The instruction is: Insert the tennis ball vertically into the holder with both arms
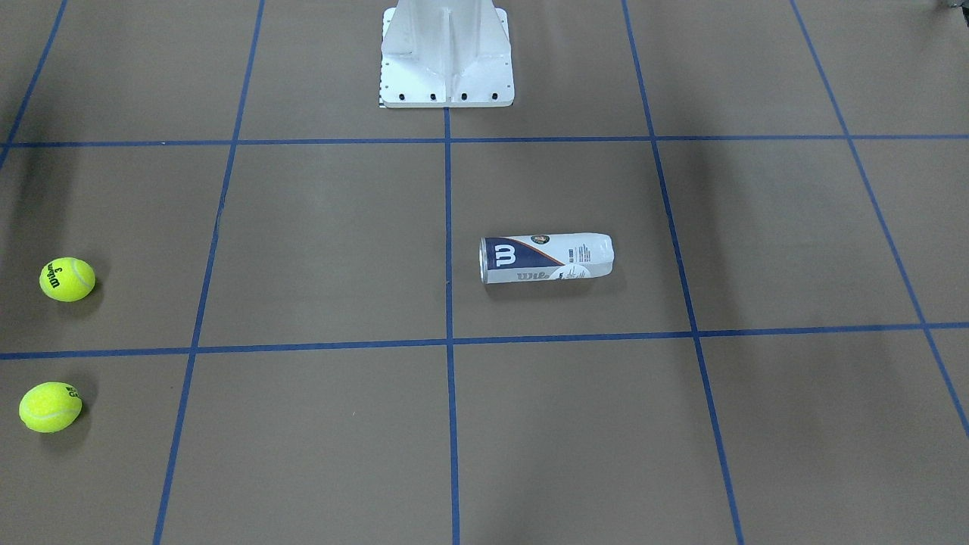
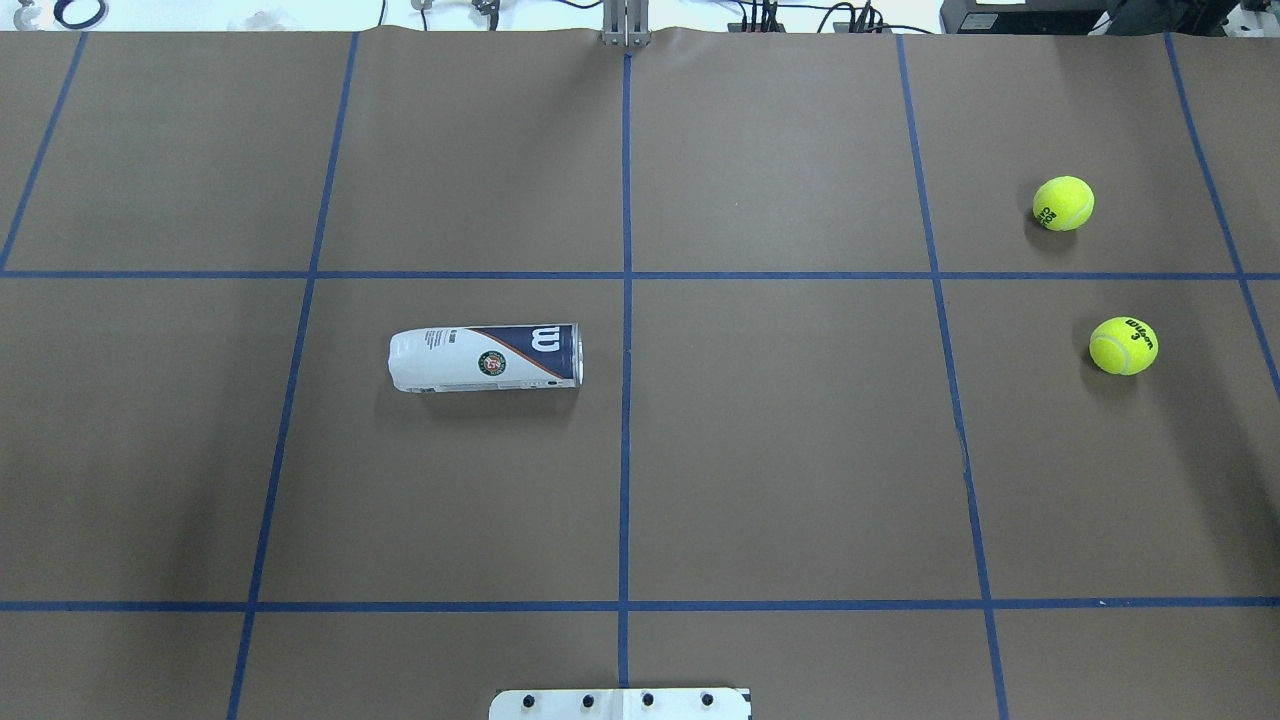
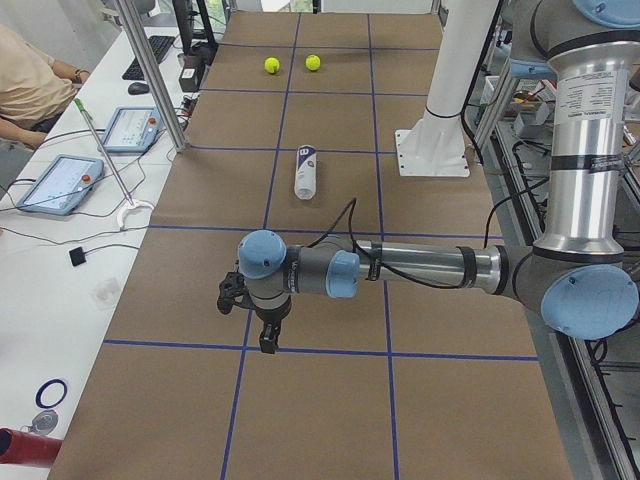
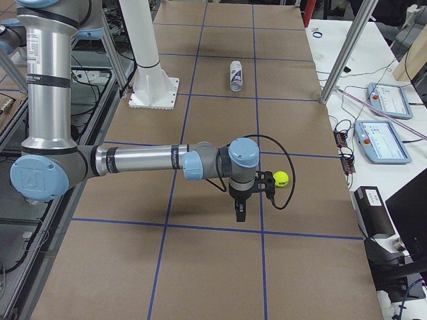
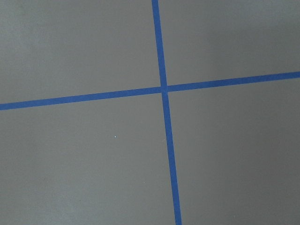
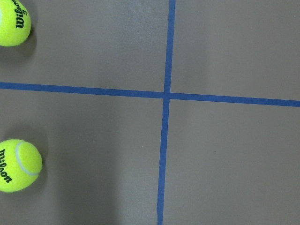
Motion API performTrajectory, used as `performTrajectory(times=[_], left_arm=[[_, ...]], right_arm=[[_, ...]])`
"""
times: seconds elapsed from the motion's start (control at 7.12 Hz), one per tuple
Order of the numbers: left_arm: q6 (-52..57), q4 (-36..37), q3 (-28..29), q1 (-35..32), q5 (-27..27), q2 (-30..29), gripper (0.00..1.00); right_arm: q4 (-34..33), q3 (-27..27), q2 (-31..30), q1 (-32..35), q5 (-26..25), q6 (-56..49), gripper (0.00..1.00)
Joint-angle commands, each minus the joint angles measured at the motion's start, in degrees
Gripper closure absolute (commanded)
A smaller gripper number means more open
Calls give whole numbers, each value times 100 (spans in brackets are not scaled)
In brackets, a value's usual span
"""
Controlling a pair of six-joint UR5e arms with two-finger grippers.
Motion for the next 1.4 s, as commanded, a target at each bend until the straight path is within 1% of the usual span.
performTrajectory(times=[0.0, 0.14, 0.42, 0.56, 0.7, 0.84, 0.98, 1.12, 1.26], left_arm=[[0, -2, -190, -7, 0, 3, 0], [-9, 41, -305, 2, 0, 12, 0], [-9, 33, -271, 19, 9, -15, 0], [-26, 7, -279, 28, 9, -110, 0], [-70, 33, -253, 28, 0, -225, 0], [-53, -176, -227, 37, 9, -330, 0], [0, -282, 8, 37, -52, -557, 0], [0, -666, -33, 37, -53, -603, 0], [-61, -1288, 115, 55, -53, -621, 0]], right_arm=[[0, 17, 16, -1, 18, -14, 0], [0, 26, 8, -1, 53, -23, 0], [9, 26, 103, -62, 36, -23, 0], [139, 35, 287, -62, 18, 29, 0], [297, -43, 297, -62, -8, 47, 0], [299, -70, 289, -62, 44, 47, 0], [316, -27, 297, -62, 53, 56, 0], [334, 8, 306, -62, 36, 56, 0], [334, -9, 306, -62, 36, 47, 0]])
